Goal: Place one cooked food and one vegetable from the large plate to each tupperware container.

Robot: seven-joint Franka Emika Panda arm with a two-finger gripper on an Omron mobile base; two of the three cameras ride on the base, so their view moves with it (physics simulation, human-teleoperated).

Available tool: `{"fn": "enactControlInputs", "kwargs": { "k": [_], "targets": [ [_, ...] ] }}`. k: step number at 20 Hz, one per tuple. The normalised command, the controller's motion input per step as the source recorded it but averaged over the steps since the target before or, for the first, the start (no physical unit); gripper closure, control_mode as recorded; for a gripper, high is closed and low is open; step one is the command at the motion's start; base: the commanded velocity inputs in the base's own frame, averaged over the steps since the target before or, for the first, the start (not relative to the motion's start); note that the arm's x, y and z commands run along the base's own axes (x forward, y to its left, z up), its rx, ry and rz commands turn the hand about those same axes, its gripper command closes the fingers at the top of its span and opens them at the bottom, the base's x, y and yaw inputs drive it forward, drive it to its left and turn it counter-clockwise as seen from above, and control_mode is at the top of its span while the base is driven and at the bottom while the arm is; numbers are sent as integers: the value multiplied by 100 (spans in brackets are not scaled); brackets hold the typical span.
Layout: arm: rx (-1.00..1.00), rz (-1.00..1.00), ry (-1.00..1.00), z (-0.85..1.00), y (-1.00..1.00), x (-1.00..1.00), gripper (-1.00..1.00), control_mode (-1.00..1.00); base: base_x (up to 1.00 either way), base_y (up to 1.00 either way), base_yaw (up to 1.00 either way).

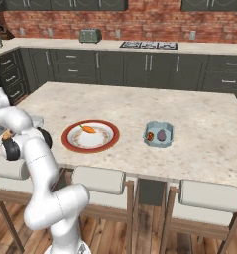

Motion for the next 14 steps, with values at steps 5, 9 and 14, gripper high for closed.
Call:
{"fn": "enactControlInputs", "kwargs": {
  "k": [5,9,14],
  "targets": [
    [3,0,-4,91,-51,-32,-100,-100,0,0,0],
    [2,0,1,72,-87,-37,-100,-100,0,0,0],
    [10,4,4,13,-100,-26,-100,-100,0,0,0]
  ]
}}
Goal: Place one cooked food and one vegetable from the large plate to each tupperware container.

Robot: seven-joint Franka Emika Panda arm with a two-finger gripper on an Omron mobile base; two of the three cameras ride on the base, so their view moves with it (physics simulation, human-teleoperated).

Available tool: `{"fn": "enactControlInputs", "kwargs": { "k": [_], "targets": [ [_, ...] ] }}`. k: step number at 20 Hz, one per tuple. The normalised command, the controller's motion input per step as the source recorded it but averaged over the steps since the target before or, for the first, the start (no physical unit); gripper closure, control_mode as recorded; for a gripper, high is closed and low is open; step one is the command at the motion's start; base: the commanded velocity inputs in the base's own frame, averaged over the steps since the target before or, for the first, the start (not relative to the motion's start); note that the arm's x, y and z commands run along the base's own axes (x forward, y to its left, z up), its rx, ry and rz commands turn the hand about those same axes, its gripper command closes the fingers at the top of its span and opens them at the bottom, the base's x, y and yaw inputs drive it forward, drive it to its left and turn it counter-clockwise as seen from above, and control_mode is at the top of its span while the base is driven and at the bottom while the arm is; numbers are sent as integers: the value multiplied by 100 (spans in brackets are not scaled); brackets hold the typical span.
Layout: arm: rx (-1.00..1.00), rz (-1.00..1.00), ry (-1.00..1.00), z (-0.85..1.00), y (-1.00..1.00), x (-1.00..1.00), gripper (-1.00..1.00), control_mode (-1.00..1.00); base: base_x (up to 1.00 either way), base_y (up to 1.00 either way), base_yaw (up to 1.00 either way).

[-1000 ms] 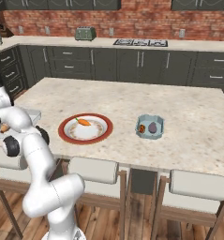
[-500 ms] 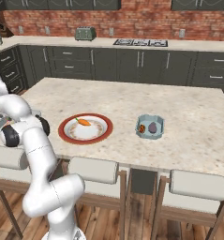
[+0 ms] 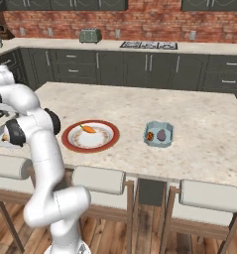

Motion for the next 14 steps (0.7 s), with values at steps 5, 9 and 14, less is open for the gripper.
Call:
{"fn": "enactControlInputs", "kwargs": {
  "k": [5,9,14],
  "targets": [
    [11,15,0,0,-100,-45,-100,-100,0,0,0],
    [6,22,0,0,-100,-34,-100,-100,0,0,0],
    [0,35,0,1,-100,-7,-100,-100,0,0,0]
  ]
}}
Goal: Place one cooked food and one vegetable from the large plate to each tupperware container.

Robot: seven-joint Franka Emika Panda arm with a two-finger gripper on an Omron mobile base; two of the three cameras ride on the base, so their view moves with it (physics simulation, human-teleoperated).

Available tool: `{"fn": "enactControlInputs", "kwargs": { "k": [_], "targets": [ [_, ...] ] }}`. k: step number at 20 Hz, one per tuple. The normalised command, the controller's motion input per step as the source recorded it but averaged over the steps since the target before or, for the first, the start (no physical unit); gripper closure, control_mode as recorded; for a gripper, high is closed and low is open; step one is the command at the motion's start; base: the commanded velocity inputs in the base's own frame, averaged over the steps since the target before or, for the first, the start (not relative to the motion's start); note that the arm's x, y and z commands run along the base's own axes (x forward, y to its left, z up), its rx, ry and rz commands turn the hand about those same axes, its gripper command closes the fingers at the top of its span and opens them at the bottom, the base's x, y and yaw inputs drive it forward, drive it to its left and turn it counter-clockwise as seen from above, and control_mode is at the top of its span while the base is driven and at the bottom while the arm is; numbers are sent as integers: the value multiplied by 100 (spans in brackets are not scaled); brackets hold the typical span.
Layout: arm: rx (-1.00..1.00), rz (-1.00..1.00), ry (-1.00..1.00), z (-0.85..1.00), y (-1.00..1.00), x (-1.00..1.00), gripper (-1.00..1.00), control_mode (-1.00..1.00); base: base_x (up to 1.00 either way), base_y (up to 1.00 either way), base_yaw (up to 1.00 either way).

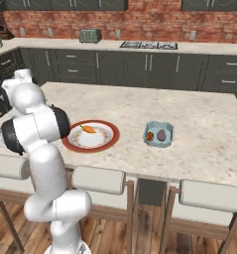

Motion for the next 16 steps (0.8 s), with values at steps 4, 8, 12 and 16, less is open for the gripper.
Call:
{"fn": "enactControlInputs", "kwargs": {
  "k": [4,8,12,16],
  "targets": [
    [2,41,0,0,-100,0,-100,-100,0,0,0],
    [8,41,3,1,-100,4,-100,-100,0,0,0],
    [10,42,16,1,-98,12,-100,-100,0,0,0],
    [10,41,13,0,-73,44,-100,-100,0,0,0]
  ]
}}
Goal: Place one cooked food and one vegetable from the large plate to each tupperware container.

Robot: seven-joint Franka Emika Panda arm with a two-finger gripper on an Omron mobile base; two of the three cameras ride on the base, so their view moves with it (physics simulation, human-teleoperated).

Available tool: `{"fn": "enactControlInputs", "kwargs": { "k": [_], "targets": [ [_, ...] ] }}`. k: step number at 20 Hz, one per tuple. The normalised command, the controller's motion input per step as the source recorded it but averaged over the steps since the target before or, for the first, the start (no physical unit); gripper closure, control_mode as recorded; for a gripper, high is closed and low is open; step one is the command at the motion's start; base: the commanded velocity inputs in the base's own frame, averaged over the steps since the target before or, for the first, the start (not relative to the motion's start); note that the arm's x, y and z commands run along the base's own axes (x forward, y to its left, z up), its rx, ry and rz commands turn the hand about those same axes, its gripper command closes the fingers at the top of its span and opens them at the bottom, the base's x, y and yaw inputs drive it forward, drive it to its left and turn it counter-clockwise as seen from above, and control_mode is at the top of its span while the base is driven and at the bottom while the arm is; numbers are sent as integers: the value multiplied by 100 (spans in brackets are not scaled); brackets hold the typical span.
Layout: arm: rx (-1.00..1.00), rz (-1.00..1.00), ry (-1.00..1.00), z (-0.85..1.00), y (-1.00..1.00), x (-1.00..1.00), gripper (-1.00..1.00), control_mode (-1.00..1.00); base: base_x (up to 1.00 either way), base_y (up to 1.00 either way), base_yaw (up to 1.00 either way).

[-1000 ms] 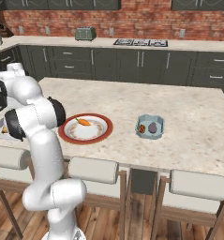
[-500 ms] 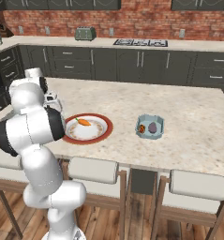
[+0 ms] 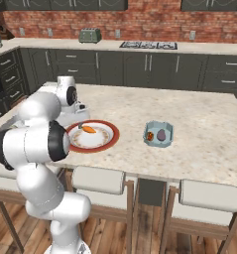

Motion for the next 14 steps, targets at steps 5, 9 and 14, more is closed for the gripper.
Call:
{"fn": "enactControlInputs", "kwargs": {
  "k": [5,9,14],
  "targets": [
    [1,24,2,0,-9,72,-100,-100,0,0,0],
    [-1,4,0,-11,7,59,-100,-100,0,0,0],
    [-2,0,0,-26,27,54,-100,-100,0,0,0]
  ]
}}
